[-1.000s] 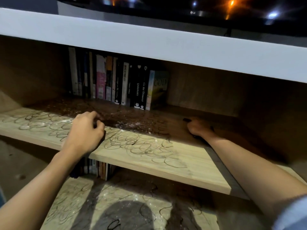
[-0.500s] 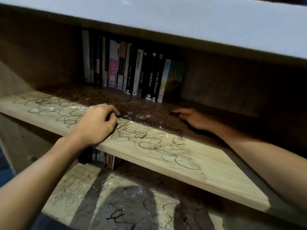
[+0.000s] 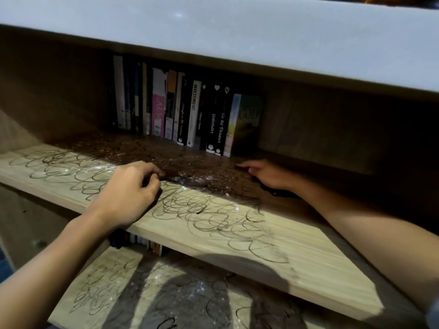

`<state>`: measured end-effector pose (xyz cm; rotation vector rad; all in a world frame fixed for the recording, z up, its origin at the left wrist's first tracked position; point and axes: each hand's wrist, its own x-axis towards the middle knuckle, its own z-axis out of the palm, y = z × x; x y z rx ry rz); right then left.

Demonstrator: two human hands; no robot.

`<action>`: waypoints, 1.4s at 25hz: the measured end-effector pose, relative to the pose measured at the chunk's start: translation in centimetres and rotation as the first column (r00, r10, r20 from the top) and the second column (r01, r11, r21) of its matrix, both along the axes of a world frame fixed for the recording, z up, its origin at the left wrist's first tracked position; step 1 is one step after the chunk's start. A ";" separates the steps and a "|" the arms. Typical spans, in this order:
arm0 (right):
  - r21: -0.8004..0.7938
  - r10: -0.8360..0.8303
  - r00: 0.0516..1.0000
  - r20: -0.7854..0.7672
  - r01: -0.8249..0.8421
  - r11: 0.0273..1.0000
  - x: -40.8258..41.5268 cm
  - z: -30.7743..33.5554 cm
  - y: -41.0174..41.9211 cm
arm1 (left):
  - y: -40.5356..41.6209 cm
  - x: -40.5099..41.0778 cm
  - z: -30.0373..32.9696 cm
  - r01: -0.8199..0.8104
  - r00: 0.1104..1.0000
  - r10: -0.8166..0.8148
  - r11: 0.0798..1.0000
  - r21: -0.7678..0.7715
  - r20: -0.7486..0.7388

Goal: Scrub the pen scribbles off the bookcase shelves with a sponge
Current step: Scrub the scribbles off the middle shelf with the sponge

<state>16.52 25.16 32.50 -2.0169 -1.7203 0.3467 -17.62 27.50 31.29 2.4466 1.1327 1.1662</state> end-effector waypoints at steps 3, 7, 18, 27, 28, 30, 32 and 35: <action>-0.027 -0.076 0.997 0.008 0.076 0.997 2.7 0.8 -0.9 | -0.1 0.1 0.1 0.004 1.000 -0.004 1.000 0.017 0.026; -0.010 -0.161 0.985 0.054 0.162 0.987 1.0 1.2 2.2 | 0.1 0.0 0.0 0.007 1.000 -0.008 0.999 0.032 0.026; -0.040 -0.098 0.989 0.107 0.102 0.994 1.0 1.4 2.1 | -0.3 0.1 0.3 -0.058 0.996 0.057 0.998 0.008 0.069; -0.035 -0.249 0.968 0.022 0.249 0.968 2.9 1.4 -0.5 | -0.2 0.0 0.1 -0.025 0.999 0.025 1.000 0.015 0.033; -0.029 -0.237 0.971 0.027 0.237 0.971 2.0 1.4 -0.5 | -0.2 0.0 0.3 -0.015 1.000 0.015 1.000 0.021 0.023; -0.031 -0.096 0.995 0.008 0.096 0.995 0.5 1.2 -1.7 | -0.1 0.0 0.5 0.021 0.998 -0.020 0.999 0.026 -0.057; -0.031 0.055 0.998 -0.034 -0.056 0.998 0.6 0.9 -4.8 | 0.1 0.5 0.7 0.029 0.974 -0.014 0.998 0.064 -0.227; 0.020 -0.024 1.000 -0.007 0.024 1.000 4.2 0.7 -9.3 | 0.9 2.4 1.3 -0.046 0.953 0.064 0.997 0.065 -0.297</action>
